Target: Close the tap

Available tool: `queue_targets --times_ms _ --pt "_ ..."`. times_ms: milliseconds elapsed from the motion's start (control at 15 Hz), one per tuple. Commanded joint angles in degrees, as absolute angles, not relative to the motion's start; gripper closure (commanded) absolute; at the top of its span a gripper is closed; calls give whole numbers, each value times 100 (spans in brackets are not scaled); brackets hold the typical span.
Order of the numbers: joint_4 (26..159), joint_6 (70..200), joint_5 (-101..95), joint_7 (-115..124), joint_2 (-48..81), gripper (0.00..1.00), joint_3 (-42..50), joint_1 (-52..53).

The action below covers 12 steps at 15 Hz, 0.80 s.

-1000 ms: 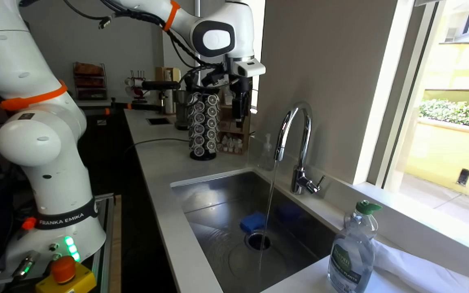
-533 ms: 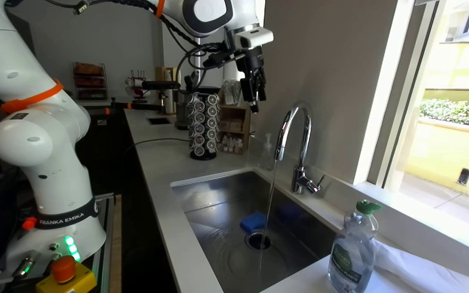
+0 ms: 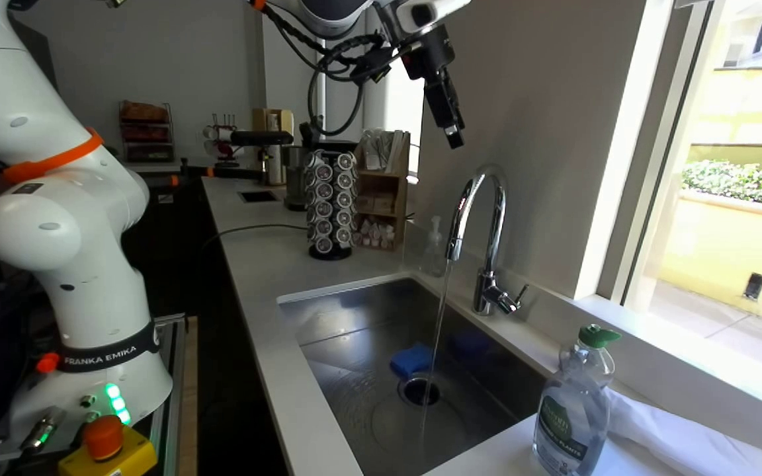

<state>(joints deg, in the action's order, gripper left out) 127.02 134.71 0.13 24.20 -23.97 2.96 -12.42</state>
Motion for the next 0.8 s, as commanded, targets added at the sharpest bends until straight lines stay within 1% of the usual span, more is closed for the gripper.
queue_targets --times_ms 0,400,467,600,667,733 --pt "12597 13489 21 2321 -2347 0 345 -1256" --pt "12453 13493 15 2242 -2215 0 392 -1260" --pt "12423 13748 -5 2441 -2077 0 347 -1305" --pt "12126 13536 -283 2958 -1687 0 196 -1485" --pt "11978 13116 -174 2956 -1522 0 248 -1431" --pt "11965 13009 -153 3022 -1473 0 255 -1400"
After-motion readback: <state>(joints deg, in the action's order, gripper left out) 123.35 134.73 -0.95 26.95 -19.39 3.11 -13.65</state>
